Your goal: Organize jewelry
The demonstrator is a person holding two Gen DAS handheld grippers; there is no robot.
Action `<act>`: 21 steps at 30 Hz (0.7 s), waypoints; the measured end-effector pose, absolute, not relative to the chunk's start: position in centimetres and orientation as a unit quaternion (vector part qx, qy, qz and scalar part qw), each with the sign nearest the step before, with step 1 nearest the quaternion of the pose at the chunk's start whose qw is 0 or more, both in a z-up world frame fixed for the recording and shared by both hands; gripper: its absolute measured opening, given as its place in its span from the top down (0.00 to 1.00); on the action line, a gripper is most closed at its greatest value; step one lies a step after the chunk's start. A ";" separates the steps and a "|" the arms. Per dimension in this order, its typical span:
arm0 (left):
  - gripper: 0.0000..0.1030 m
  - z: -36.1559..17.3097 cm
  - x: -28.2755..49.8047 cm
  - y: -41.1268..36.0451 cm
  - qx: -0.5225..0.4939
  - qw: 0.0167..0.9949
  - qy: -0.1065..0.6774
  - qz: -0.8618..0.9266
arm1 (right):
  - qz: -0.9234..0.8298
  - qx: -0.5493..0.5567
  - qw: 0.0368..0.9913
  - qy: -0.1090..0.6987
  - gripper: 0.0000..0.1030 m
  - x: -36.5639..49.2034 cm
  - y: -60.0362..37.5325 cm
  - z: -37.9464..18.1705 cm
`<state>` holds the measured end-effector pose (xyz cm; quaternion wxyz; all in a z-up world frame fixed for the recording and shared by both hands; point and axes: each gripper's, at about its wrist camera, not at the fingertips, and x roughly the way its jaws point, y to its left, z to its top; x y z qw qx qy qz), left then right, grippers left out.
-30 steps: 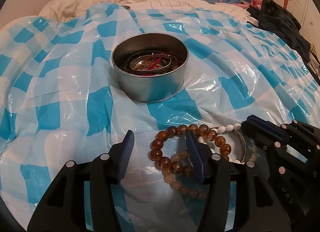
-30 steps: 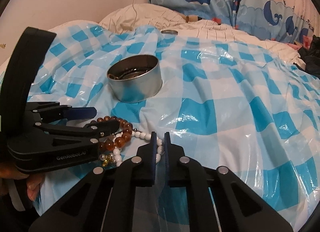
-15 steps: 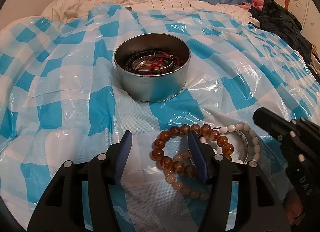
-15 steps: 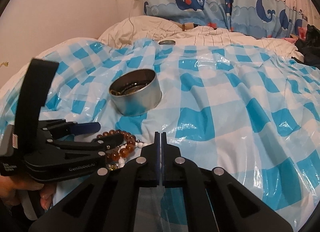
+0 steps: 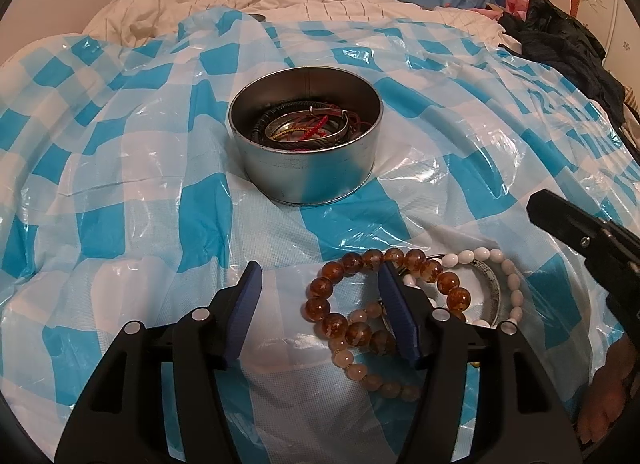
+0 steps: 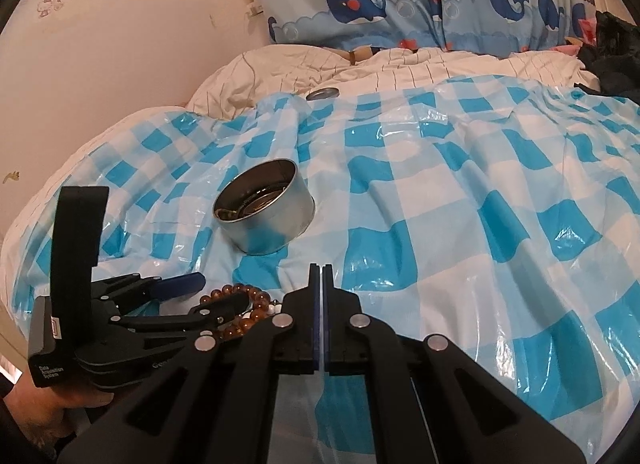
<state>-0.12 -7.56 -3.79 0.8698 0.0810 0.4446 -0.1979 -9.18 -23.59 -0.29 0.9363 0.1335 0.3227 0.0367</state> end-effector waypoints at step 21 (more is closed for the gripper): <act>0.89 -2.3 -0.8 -7.1 0.055 0.858 0.447 -0.245 | 0.060 0.154 0.905 0.392 0.98 -8.1 -23.6 -2.1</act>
